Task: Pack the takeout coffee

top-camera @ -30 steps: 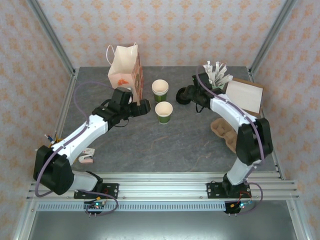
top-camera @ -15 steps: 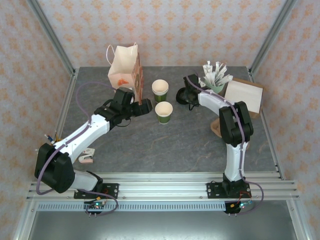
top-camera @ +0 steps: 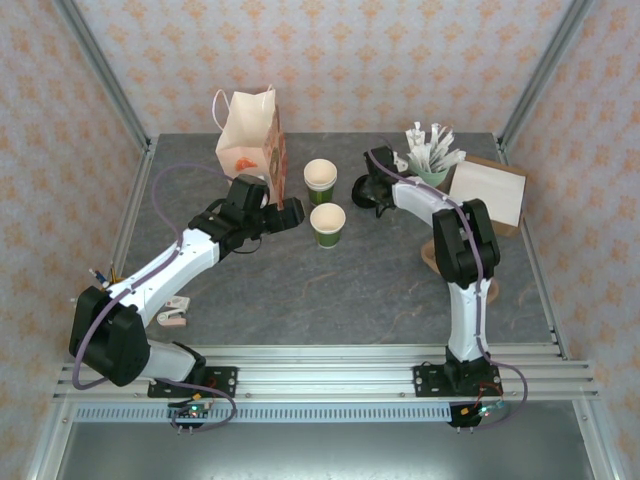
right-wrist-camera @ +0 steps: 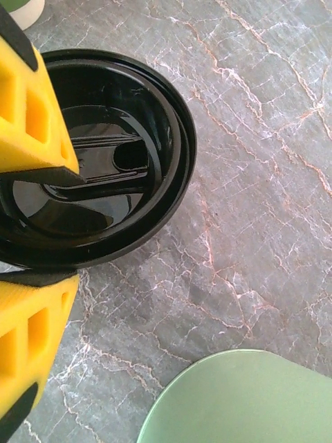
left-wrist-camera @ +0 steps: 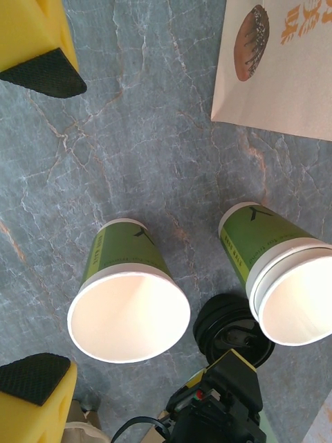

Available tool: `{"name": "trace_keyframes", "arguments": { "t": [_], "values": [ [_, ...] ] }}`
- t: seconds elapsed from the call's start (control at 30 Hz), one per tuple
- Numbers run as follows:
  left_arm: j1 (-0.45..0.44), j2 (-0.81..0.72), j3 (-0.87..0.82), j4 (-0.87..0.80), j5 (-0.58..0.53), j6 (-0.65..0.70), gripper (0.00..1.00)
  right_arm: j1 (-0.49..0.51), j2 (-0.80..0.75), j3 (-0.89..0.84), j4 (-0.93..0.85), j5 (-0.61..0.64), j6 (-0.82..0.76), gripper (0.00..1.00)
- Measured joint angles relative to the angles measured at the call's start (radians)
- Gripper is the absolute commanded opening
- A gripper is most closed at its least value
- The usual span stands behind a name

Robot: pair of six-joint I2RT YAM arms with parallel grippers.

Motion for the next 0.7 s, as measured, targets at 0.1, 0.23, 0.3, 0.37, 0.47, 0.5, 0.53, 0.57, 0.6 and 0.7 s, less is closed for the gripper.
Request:
{"name": "trace_keyframes", "arguments": {
  "t": [0.1, 0.23, 0.3, 0.37, 0.47, 0.5, 0.53, 0.57, 0.6, 0.7],
  "values": [
    [0.000, 0.004, 0.000, 0.000, 0.000, 0.000, 1.00, 0.000, 0.016, 0.012, 0.000, 0.003, -0.006, 0.41],
    [0.000, 0.014, 0.000, -0.001, 0.000, 0.000, 1.00, 0.000, 0.031, 0.014, 0.000, 0.003, -0.010, 0.35],
    [0.000, 0.016, 0.000, -0.002, 0.000, 0.000, 1.00, 0.000, 0.034, 0.014, 0.000, 0.007, -0.014, 0.29],
    [0.000, 0.016, 0.000, -0.002, 0.000, 0.000, 1.00, 0.000, 0.034, 0.014, 0.000, 0.008, -0.018, 0.23],
    [0.000, 0.016, 0.000, -0.003, 0.000, 0.000, 1.00, 0.000, 0.034, 0.014, 0.000, 0.011, -0.028, 0.17],
    [0.000, 0.016, 0.000, -0.003, 0.000, 0.000, 1.00, 0.000, 0.034, 0.014, 0.000, 0.011, -0.032, 0.15],
    [0.000, 0.016, 0.000, -0.003, 0.000, 0.000, 1.00, 0.000, 0.034, 0.014, 0.001, 0.014, -0.034, 0.13],
    [0.000, 0.016, 0.000, -0.003, 0.001, 0.000, 1.00, 0.000, 0.034, 0.014, 0.001, 0.015, -0.037, 0.12],
    [0.000, 0.016, 0.000, -0.003, 0.001, 0.000, 1.00, 0.000, 0.034, 0.014, 0.001, 0.017, -0.040, 0.11],
    [0.000, 0.016, 0.000, -0.003, 0.003, 0.001, 1.00, 0.000, 0.032, 0.013, 0.003, 0.019, -0.045, 0.09]
  ]
}}
